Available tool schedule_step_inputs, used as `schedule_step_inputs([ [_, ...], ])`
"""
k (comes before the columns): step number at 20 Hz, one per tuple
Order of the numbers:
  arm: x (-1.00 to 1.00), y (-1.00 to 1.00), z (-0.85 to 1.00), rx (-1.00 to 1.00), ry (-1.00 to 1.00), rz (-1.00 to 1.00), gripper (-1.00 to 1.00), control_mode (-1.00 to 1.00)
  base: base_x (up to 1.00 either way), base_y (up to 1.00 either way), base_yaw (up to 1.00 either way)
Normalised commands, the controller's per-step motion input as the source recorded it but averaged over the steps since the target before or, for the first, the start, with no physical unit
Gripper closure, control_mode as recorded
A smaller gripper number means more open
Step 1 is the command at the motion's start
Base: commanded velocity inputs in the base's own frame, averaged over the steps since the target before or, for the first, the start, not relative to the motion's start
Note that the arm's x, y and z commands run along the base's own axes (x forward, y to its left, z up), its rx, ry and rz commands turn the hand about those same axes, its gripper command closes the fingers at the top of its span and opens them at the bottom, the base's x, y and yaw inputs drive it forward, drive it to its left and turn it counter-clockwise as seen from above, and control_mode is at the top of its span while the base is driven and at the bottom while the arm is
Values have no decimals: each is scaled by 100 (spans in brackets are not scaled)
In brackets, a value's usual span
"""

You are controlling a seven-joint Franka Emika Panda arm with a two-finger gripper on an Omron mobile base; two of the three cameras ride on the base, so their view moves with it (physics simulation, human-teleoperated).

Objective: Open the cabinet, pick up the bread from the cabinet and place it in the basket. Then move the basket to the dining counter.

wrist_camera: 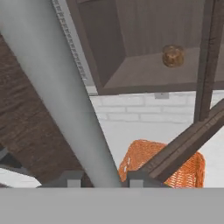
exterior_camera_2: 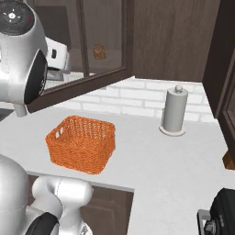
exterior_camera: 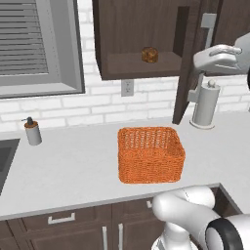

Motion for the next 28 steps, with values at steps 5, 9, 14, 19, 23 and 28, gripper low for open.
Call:
schedule_step_inputs([
  [5,-43,9,2,-1,-39,0,100,-100,0,0,0],
  [9,-45,3,4,-11,-24,0,100,-100,0,0,0],
  [14,-54,42,38,-34,-2,-3,100,-100,0,0,0],
  [19,-28,75,29,-50,-3,-22,100,-100,0,0,0],
  [23,19,100,0,-43,15,-26,100,-100,0,0,0],
  [28,47,100,-4,-36,37,-23,100,-100,0,0,0],
])
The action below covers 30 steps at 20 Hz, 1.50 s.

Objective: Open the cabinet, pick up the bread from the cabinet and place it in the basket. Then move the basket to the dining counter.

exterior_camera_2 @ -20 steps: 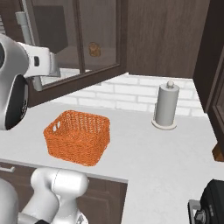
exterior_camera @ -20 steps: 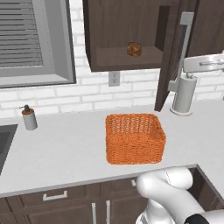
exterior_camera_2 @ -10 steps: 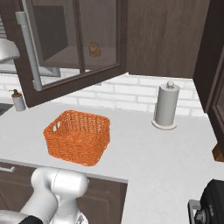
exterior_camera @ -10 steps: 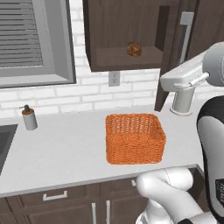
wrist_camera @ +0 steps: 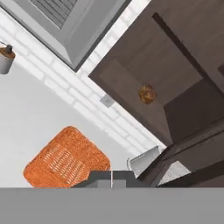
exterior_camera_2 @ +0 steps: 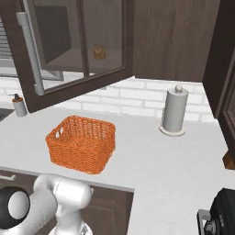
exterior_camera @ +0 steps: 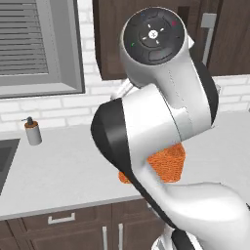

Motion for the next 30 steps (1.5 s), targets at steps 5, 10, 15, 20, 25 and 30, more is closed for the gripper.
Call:
schedule_step_inputs([
  [5,74,66,-19,-26,27,-14,100,-100,0,0,0],
  [10,44,27,-11,-11,20,-6,-100,-100,0,0,0],
  [15,60,-42,-44,-5,1,-3,-100,-100,0,0,0],
  [20,38,-91,-86,-24,3,-14,-100,-100,0,0,0],
  [25,61,-45,-39,-52,10,-25,-100,-100,0,0,0],
  [30,27,-78,-7,-50,11,-32,-100,-100,0,0,0],
])
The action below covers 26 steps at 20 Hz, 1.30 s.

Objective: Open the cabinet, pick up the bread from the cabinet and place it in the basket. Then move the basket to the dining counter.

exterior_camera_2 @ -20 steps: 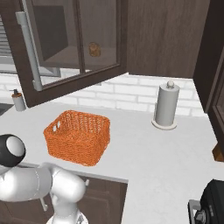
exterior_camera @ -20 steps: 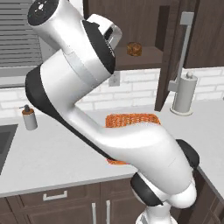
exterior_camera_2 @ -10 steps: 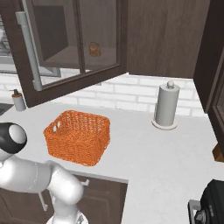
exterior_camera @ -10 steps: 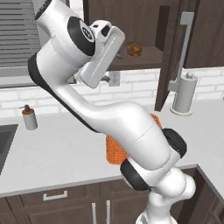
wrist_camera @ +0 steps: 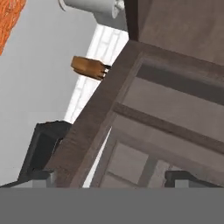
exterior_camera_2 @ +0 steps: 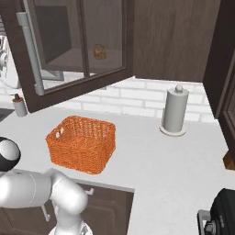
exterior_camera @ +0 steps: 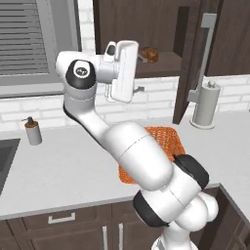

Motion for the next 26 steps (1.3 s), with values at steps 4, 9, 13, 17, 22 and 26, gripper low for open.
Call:
schedule_step_inputs([
  [4,-6,-100,0,-25,11,-33,-100,-100,0,0,0],
  [9,-32,-100,12,-1,2,-31,-100,-100,0,0,0],
  [13,-38,-100,19,16,-1,-16,-100,-100,0,0,0],
  [17,-46,-100,0,31,-5,0,-100,-100,0,0,0],
  [22,-8,-100,0,28,-4,15,-100,-100,0,0,0],
  [26,0,-66,0,7,-4,15,-100,-100,0,0,0],
])
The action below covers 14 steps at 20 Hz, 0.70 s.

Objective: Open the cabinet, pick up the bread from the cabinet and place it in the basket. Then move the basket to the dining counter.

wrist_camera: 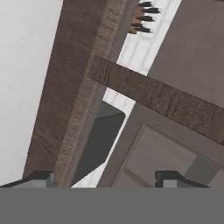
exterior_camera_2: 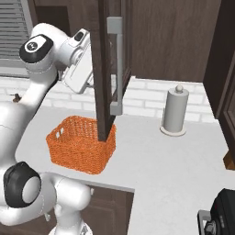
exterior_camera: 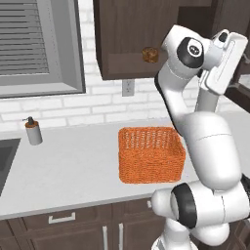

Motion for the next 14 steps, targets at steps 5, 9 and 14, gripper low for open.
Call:
schedule_step_inputs([
  [5,0,-1,-2,0,0,0,-100,-100,0,0,0],
  [9,0,84,-22,7,0,0,-100,-100,0,0,0],
  [14,13,100,-44,20,0,0,-100,-100,0,0,0],
])
